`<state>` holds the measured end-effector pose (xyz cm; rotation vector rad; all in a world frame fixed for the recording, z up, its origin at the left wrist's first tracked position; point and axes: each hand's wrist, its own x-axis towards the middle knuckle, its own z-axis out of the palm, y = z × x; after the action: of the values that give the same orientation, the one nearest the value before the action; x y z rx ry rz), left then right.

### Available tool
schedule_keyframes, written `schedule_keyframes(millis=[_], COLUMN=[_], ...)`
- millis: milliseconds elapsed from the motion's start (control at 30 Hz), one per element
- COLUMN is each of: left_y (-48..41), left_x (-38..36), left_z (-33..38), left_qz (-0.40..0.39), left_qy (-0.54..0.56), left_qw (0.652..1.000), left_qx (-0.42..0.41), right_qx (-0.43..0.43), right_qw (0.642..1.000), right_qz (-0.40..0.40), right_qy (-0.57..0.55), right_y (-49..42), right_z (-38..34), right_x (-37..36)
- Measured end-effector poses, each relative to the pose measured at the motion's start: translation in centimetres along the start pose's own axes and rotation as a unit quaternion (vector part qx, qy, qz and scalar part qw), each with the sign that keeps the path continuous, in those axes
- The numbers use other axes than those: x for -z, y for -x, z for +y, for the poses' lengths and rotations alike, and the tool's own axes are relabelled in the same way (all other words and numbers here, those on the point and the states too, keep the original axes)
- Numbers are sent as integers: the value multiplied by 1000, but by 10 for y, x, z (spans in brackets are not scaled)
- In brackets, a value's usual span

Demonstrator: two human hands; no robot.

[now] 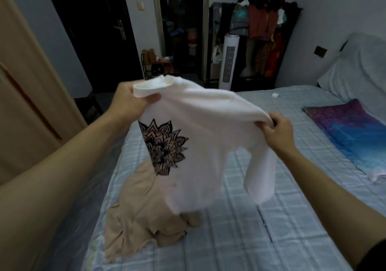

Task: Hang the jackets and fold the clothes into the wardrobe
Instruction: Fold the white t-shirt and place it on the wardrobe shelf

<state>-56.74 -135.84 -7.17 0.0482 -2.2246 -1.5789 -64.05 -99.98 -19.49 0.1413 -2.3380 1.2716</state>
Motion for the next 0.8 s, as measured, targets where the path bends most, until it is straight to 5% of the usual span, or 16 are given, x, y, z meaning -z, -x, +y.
schedule_keyframes(millis=[200, 400, 533, 800], left_y=[11, 67, 137, 322], left_x=[2, -12, -31, -42], left_z=[5, -35, -94, -219], left_qz=[-47, -118, -158, -362], left_qy=[24, -20, -75, -138], left_qw=[996, 991, 982, 920], left_qx=[-76, -58, -76, -56], right_qx=[84, 100, 66, -2], right_qw=[996, 993, 988, 947], right_qz=[-4, -59, -133, -316], right_qy=[-31, 20, 37, 55], right_y=[-25, 25, 102, 335], right_z=[-4, 45, 104, 203], right_x=[33, 48, 45, 51])
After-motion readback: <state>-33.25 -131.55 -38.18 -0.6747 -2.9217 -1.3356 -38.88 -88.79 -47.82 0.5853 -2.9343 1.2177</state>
